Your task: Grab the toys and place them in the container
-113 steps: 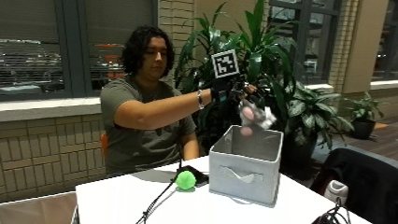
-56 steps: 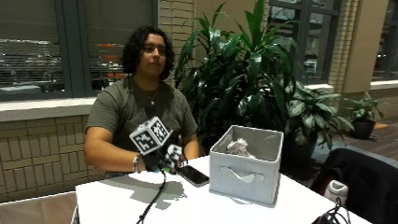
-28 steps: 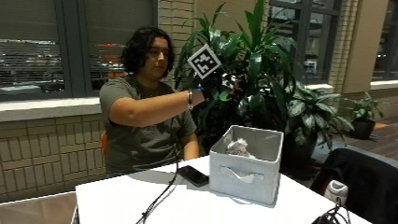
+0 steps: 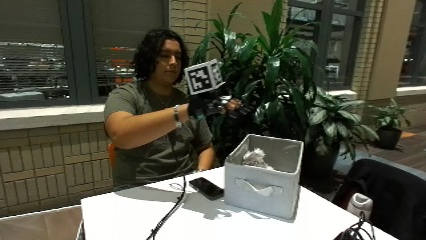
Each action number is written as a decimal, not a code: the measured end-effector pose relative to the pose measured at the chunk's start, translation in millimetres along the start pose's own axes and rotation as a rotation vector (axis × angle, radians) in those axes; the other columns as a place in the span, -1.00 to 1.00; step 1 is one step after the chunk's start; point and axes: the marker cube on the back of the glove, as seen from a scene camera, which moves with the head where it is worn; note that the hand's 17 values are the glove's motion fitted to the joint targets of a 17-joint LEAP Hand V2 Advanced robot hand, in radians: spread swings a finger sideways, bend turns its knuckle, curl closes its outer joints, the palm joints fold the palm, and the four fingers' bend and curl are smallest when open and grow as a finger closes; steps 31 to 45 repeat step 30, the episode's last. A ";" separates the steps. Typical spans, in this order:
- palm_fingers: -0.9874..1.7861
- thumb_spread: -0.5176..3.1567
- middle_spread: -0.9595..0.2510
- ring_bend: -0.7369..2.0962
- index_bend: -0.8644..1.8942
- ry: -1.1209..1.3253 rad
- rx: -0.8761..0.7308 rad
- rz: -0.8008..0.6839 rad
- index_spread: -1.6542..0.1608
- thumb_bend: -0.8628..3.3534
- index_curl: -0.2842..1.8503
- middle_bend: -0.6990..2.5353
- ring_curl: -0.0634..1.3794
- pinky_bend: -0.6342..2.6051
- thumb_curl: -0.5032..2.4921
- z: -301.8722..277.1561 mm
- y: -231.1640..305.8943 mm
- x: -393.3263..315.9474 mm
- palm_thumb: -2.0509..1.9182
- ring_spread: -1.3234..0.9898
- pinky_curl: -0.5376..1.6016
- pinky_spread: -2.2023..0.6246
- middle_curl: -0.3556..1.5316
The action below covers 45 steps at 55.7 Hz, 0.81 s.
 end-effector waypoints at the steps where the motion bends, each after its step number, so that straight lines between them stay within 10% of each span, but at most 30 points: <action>1: -0.26 0.01 0.22 0.03 -0.20 0.032 -0.013 -0.006 0.36 -0.62 0.02 -0.29 -0.31 0.02 -0.32 -0.1 14.1 2.0 -0.01 -0.10 -0.11 0.45 0.11; 22: -0.19 0.01 0.30 -0.01 -0.22 0.183 -0.181 0.200 0.32 -0.61 -0.10 -0.36 -0.39 -0.06 -0.45 21.8 213.4 41.4 0.00 -0.07 -0.18 0.53 -0.01; 45: -0.17 0.01 0.30 -0.02 -0.23 0.186 -0.154 0.227 0.33 -0.61 -0.12 -0.37 -0.41 -0.08 -0.48 24.3 232.5 44.9 0.00 -0.07 -0.19 0.54 -0.04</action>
